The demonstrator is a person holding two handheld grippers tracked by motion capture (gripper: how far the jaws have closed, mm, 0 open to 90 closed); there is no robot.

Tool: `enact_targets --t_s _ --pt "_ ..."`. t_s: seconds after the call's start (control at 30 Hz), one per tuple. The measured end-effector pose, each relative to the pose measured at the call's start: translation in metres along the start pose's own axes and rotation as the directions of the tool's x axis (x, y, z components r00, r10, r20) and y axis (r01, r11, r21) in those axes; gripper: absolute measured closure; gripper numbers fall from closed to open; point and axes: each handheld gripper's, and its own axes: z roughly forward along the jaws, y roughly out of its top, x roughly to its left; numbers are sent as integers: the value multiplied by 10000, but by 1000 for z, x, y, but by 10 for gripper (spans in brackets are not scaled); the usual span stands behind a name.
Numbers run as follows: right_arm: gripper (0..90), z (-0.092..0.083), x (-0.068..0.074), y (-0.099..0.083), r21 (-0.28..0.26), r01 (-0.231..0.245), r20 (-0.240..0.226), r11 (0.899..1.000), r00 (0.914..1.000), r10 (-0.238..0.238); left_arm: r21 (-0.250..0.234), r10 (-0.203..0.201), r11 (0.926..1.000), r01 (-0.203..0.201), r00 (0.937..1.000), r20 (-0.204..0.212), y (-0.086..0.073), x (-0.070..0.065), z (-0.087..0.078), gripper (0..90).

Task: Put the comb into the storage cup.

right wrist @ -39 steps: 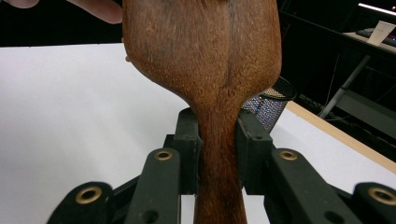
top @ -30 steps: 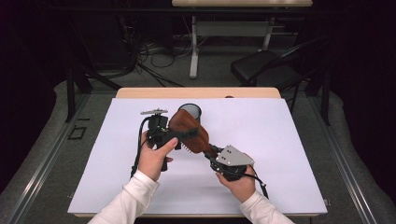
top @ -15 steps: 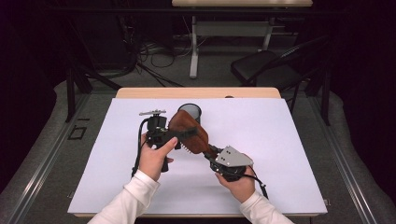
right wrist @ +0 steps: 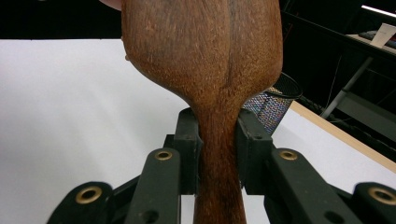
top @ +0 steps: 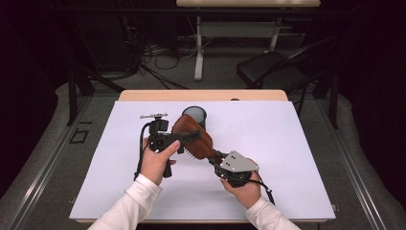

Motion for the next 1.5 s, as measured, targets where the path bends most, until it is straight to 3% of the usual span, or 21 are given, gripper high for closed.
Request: enact_targets --t_s 0.83,1.5 --pt "729 1 1 -3 -36 24 74 10000 10000 -24 255 -639 9977 633 9977 233 1 2 1 455" --pt "723 3 -1 -4 -32 -129 54 9999 9999 129 557 -890 9945 885 9960 61 5 0 3 471"
